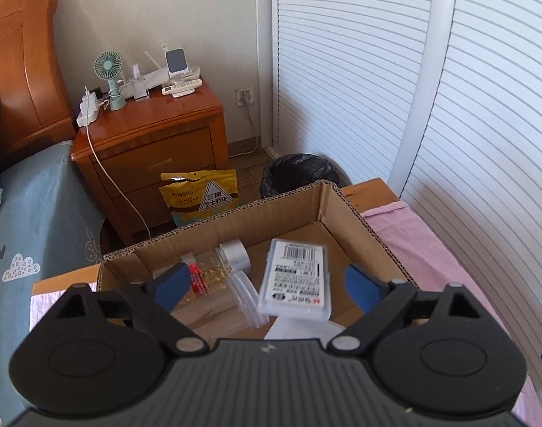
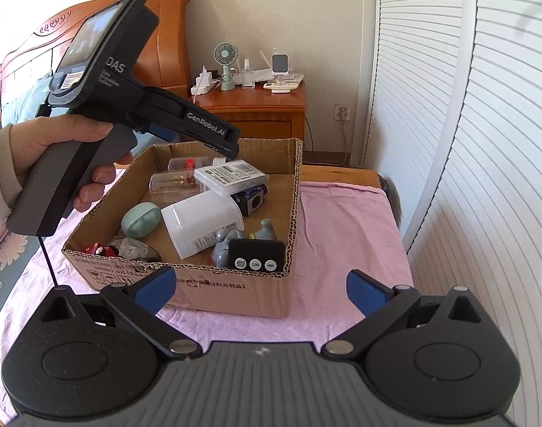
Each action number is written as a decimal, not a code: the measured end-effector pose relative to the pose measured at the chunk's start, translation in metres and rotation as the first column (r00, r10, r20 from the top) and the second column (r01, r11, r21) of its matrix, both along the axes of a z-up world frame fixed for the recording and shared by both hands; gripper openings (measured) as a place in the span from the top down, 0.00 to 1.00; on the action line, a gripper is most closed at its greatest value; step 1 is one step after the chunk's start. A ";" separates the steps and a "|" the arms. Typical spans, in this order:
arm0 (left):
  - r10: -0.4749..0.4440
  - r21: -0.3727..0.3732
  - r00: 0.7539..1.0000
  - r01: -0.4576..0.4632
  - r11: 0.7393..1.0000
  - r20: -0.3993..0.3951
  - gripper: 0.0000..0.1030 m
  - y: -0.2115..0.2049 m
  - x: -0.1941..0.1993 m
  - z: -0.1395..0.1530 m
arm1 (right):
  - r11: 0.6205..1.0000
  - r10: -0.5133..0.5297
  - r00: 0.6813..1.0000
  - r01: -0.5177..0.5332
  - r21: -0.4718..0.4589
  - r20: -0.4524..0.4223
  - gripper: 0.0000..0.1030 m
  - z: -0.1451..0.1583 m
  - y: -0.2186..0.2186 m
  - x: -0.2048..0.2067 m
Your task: Organize rigid objects
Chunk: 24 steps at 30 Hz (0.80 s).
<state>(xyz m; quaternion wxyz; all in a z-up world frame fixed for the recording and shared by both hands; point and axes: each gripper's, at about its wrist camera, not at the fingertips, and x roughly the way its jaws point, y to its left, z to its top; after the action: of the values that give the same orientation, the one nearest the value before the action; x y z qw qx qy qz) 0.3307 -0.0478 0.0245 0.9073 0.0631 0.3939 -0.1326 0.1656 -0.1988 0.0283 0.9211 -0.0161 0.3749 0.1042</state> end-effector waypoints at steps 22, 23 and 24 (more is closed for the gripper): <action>0.266 -0.004 0.963 -0.266 0.964 0.032 0.03 0.071 -0.211 0.021 | 0.985 -0.171 0.975 0.167 -0.041 -0.138 0.00 0.005 0.028 -0.034; 0.283 -0.009 0.959 -0.283 0.959 0.031 0.03 0.073 -0.215 0.020 | 0.986 -0.168 0.976 0.163 -0.045 -0.137 0.00 0.005 0.031 -0.037; 0.290 -0.015 0.956 -0.290 0.957 0.034 0.03 0.074 -0.220 0.019 | 0.986 -0.164 0.977 0.158 -0.051 -0.136 0.00 0.005 0.034 -0.041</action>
<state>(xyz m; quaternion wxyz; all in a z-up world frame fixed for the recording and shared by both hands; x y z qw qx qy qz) 0.1108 0.0261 0.0438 0.9241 0.0026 0.3821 0.0011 0.1249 -0.1649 0.0333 0.8974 0.0034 0.4407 0.0225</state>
